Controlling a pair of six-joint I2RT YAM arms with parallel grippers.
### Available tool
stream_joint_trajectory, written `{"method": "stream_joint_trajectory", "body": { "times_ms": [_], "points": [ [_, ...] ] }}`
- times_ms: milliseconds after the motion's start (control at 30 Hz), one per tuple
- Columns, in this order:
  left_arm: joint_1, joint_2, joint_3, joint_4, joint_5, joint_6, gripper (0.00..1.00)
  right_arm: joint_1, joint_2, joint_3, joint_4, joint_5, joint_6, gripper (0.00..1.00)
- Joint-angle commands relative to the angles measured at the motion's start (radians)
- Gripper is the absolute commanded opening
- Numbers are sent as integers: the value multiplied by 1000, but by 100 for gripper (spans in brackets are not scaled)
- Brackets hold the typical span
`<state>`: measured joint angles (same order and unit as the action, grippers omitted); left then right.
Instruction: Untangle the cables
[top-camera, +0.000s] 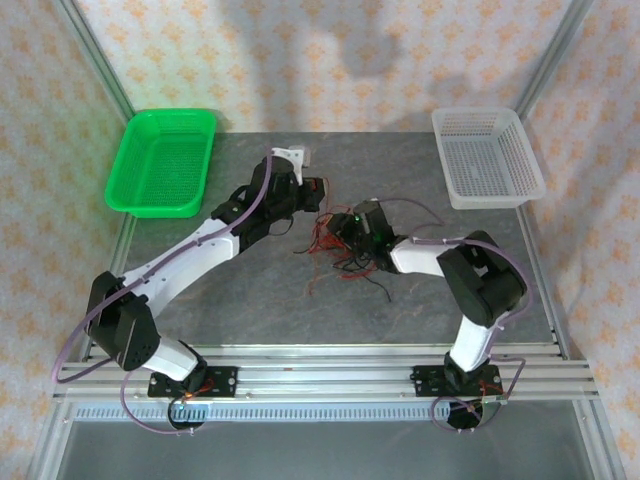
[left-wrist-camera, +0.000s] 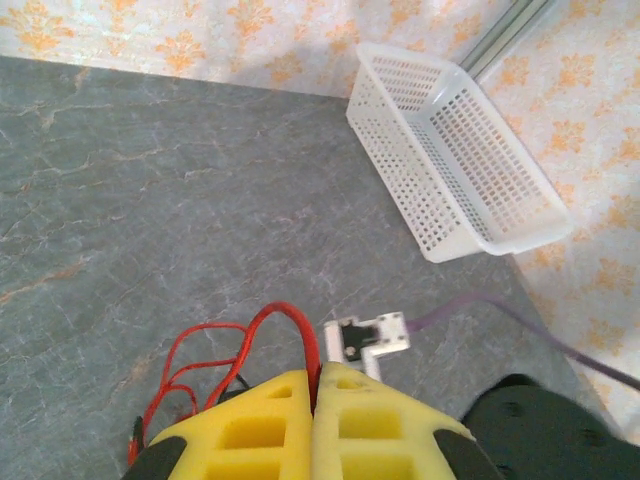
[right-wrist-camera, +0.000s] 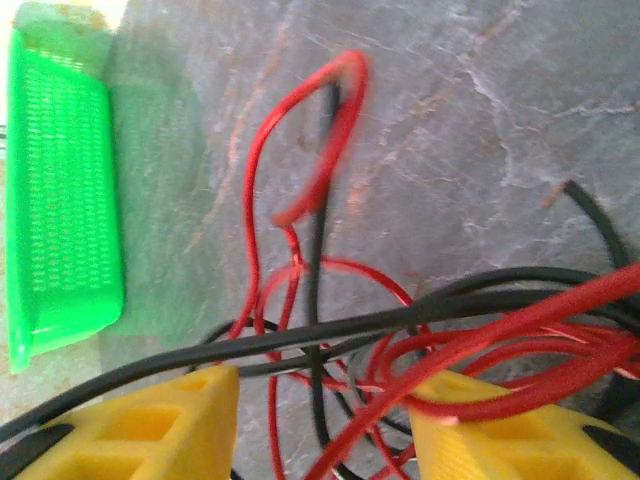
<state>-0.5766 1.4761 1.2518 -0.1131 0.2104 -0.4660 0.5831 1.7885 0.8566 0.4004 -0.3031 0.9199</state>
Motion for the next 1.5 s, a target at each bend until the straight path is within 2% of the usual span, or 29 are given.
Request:
{"method": "stream_joint_trajectory", "body": {
  "times_ms": [0,167,400,600,800,967,1267,1467],
  "points": [
    [-8,-57,70,-26,12,-3,0,-12,45,-7,45,29,37,44],
    [-9,-90,125,-71,-19,17,0,-30,51,-50,45,54,37,42],
    [-8,-96,260,-175,-117,81,0,-42,21,-113,32,84,27,42],
    [-6,-45,435,-295,-245,136,0,-45,0,-151,28,99,24,42],
    [22,32,601,-392,-317,165,0,-45,-30,-174,19,96,7,42],
    [131,93,677,-425,-304,163,0,-45,-111,-143,-67,53,-80,49],
    [319,185,740,-407,-323,170,0,-30,-410,-91,-327,45,-236,64],
    [446,250,785,-399,-362,175,0,-20,-575,-105,-424,38,-266,66]
  ]
}}
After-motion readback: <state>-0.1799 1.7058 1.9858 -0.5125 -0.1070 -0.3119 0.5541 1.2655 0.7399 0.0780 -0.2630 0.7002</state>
